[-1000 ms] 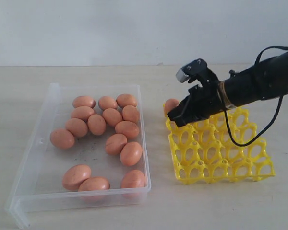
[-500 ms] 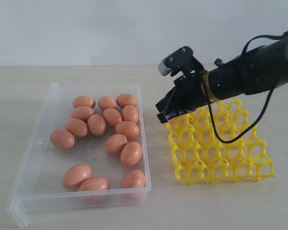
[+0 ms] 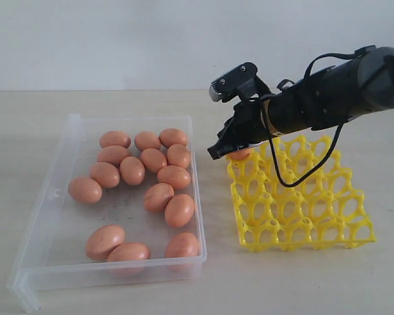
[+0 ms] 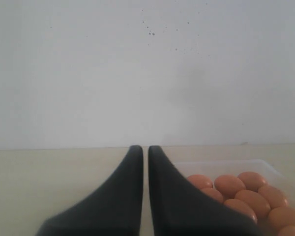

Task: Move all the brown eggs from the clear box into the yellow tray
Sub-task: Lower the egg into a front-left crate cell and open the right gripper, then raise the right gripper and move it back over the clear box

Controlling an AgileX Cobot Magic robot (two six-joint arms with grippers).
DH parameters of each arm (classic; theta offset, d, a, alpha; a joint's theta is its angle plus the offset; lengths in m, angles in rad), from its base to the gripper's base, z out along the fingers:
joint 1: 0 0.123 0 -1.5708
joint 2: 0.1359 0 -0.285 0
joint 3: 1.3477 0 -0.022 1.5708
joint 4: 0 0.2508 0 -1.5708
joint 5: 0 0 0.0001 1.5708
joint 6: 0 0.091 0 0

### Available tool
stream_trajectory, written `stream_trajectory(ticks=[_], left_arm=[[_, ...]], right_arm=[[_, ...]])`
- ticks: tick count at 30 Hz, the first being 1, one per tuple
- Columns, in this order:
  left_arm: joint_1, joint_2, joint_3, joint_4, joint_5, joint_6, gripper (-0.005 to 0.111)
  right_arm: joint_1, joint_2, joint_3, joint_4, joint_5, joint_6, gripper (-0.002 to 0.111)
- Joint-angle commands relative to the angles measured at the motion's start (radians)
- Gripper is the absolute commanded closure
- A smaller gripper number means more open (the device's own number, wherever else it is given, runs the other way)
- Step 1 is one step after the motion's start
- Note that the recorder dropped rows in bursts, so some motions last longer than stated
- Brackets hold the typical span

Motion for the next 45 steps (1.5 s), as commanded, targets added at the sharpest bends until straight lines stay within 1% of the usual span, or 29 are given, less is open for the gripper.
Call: stream_trajectory(ticks=[1, 3, 6, 8, 11, 15, 20, 23, 26, 30, 32, 33, 34, 35, 36, 37, 38, 39, 40, 41, 43, 44, 45], left_arm=[[-0.003, 0.004, -0.002, -0.005, -0.016, 0.005, 0.103], [-0.003, 0.004, -0.002, -0.005, -0.016, 0.005, 0.103], [-0.003, 0.004, -0.002, -0.005, -0.016, 0.005, 0.103], [-0.003, 0.004, -0.002, -0.005, -0.016, 0.005, 0.103], [-0.003, 0.004, -0.002, -0.005, -0.016, 0.005, 0.103], [-0.003, 0.004, -0.002, -0.005, -0.016, 0.005, 0.103], [-0.003, 0.004, -0.002, -0.005, -0.016, 0.005, 0.103], [-0.003, 0.004, -0.002, -0.005, -0.016, 0.005, 0.103], [-0.003, 0.004, -0.002, -0.005, -0.016, 0.005, 0.103], [-0.003, 0.004, -0.002, -0.005, -0.016, 0.005, 0.103], [-0.003, 0.004, -0.002, -0.005, -0.016, 0.005, 0.103], [-0.003, 0.004, -0.002, -0.005, -0.016, 0.005, 0.103], [-0.003, 0.004, -0.002, -0.005, -0.016, 0.005, 0.103], [-0.003, 0.004, -0.002, -0.005, -0.016, 0.005, 0.103], [-0.003, 0.004, -0.002, -0.005, -0.016, 0.005, 0.103], [-0.003, 0.004, -0.002, -0.005, -0.016, 0.005, 0.103], [-0.003, 0.004, -0.002, -0.005, -0.016, 0.005, 0.103], [-0.003, 0.004, -0.002, -0.005, -0.016, 0.005, 0.103], [-0.003, 0.004, -0.002, -0.005, -0.016, 0.005, 0.103], [-0.003, 0.004, -0.002, -0.005, -0.016, 0.005, 0.103], [-0.003, 0.004, -0.002, -0.005, -0.016, 0.005, 0.103], [-0.003, 0.004, -0.002, -0.005, -0.016, 0.005, 0.103], [-0.003, 0.004, -0.002, -0.005, -0.016, 0.005, 0.103]], right_arm=[[0.001, -0.004, -0.007, 0.002, 0.010, -0.003, 0.109], [0.001, -0.005, -0.007, 0.002, -0.004, -0.017, 0.109], [0.005, -0.033, -0.007, 0.023, -0.101, -0.105, 0.109], [0.007, -0.076, -0.007, 0.056, -0.119, -0.134, 0.109], [0.007, -0.160, -0.005, 0.056, -0.058, -0.134, 0.109], [0.007, -0.261, 0.009, 0.095, 0.110, -0.107, 0.109], [0.007, -0.347, 0.059, 0.110, 0.154, -0.117, 0.109], [0.005, -0.381, 0.092, 0.110, 0.261, -0.138, 0.109], [-0.002, -0.417, 0.135, 0.098, 0.427, -0.153, 0.109], [-0.002, -0.472, 0.216, -0.022, 0.625, -0.148, 0.109], [-0.002, -0.490, 0.255, -0.033, 0.738, -0.119, 0.109], [-0.002, -0.491, 0.263, -0.033, 0.792, -0.140, 0.109], [-0.002, -0.491, 0.281, -0.033, 0.902, -0.251, 0.109], [-0.002, -0.491, 0.288, -0.033, 0.939, -0.324, 0.109], [0.007, -0.491, 0.299, -0.033, 1.009, -0.530, 0.109], [0.014, -0.491, 0.308, -0.033, 1.027, -0.640, 0.109], [0.047, -0.491, 0.332, -0.033, 1.057, -0.935, 0.109], [0.064, -0.491, 0.344, -0.032, 1.067, -1.050, 0.109], [0.110, -0.491, 0.379, -0.017, 1.072, -1.298, 0.109], [0.146, -0.491, 0.404, -0.033, 1.080, -1.435, 0.109], [0.213, -0.491, 0.411, -0.033, 1.112, -1.516, 0.109], [0.248, -0.491, 0.400, -0.033, 1.119, -1.513, 0.109], [0.280, -0.491, 0.388, -0.033, 1.126, -1.448, 0.109]])
